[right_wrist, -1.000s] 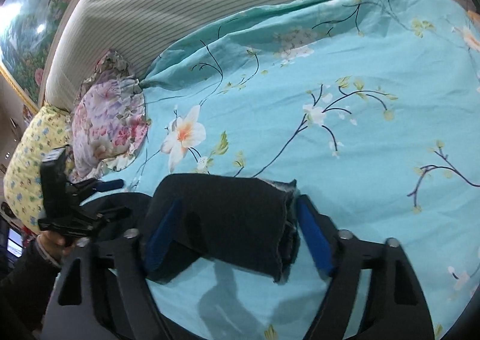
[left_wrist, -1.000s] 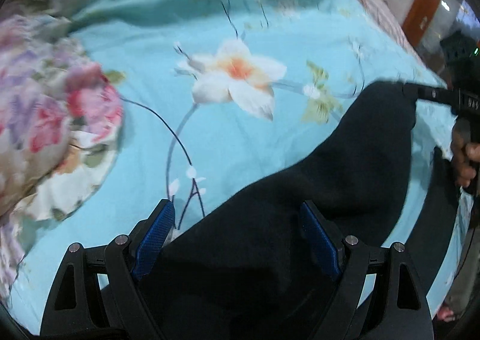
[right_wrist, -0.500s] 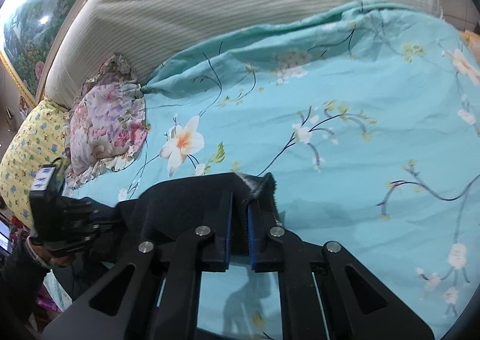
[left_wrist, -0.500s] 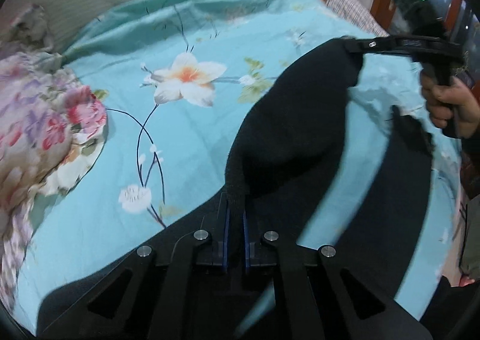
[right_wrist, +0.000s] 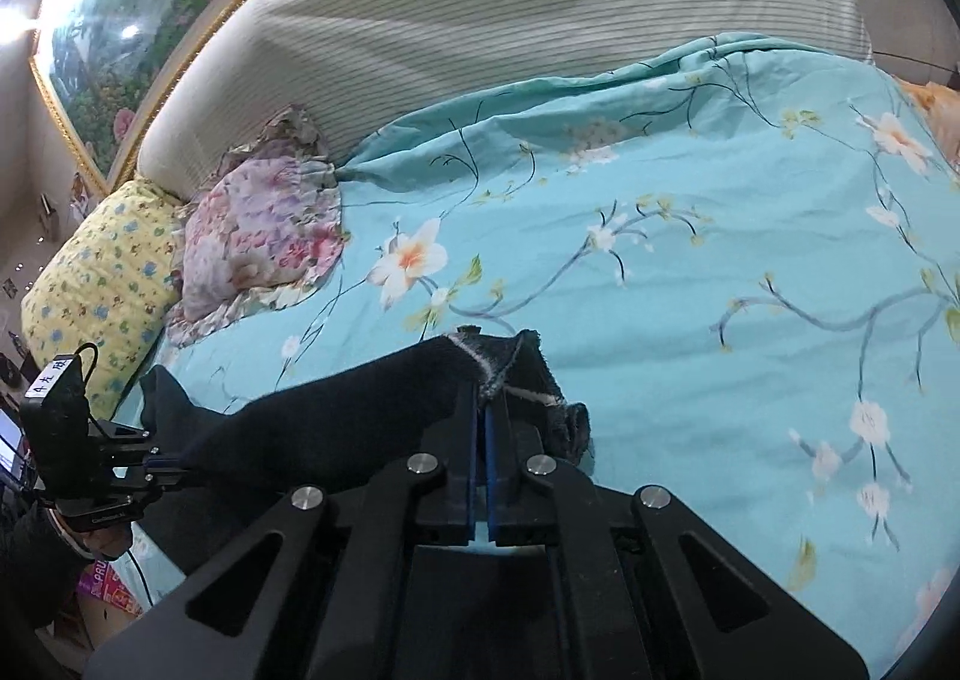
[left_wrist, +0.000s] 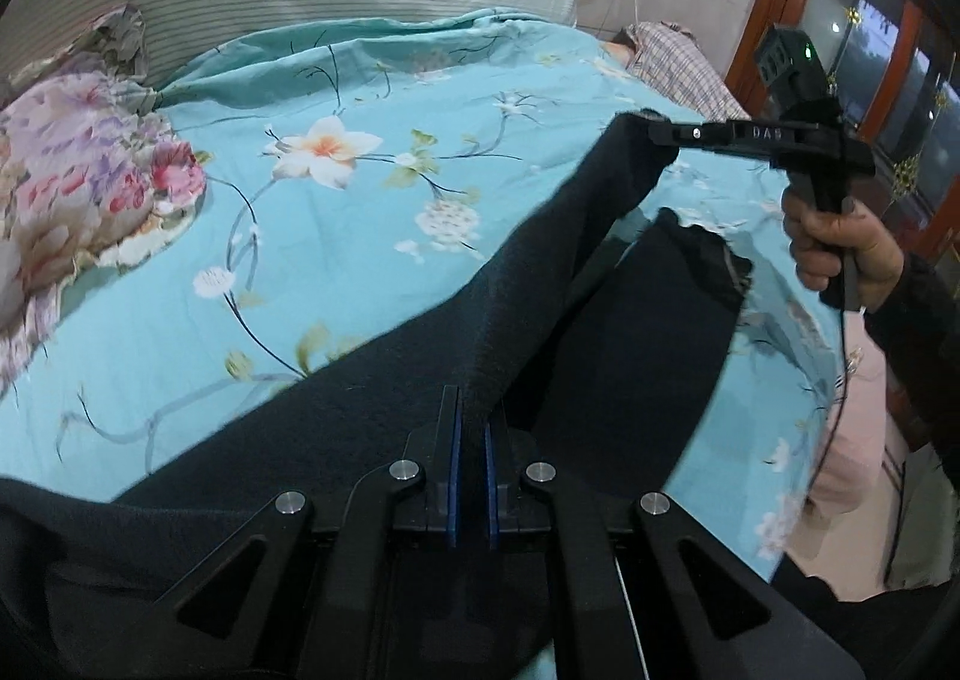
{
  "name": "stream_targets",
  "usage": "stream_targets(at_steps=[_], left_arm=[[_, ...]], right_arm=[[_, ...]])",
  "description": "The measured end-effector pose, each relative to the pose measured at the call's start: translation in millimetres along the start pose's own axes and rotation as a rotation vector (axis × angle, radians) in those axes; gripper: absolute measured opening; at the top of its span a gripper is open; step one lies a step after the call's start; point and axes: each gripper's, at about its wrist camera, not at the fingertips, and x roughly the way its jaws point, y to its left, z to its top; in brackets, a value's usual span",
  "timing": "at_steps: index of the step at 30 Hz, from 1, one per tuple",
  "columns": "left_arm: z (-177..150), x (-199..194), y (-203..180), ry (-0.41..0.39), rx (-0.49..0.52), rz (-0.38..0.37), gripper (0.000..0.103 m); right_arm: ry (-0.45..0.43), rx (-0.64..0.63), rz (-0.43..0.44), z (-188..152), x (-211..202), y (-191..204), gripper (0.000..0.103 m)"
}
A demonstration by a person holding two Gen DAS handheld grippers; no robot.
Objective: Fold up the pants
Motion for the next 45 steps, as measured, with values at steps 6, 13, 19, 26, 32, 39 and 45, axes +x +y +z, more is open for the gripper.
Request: stream_targets(at_steps=[6,13,19,26,32,39,45], left_arm=[[-25,-2,-17,-0.006,-0.066,-0.015,0.004],[-44,-4,-31,-0.011,-0.086,-0.009,0.004],[-62,7,-43,0.017,-0.076,0.003,0.005],[-72,17,-44,0.025,-0.111,-0.007,0.009],[-82,19,-56,0.045,-0.106,-0.059,0.020],[-95,19,-59,0.056,-0.144,-0.065,0.024],[-103,-11,-41,-0.014,-0.259,-0.026,0.047]], right_arm=[[-0.006,0.021,0.003,-36,-23,-14,0.003],[-0.018,0.021,0.003,-70,-45,-16,0.003],[0.002,0.042,-0.023,-91,-46,-22,0.003],[0.033,0.040,-0.077,-108,-41,-26,0.003],[0.031,0.034,-0.112,-111,-45,-22,0.003],[0.032,0.060,-0.200,-115,-57,-16,0.044],[-0.095,0.058,-0.176,-119,-88,5,0.070]])
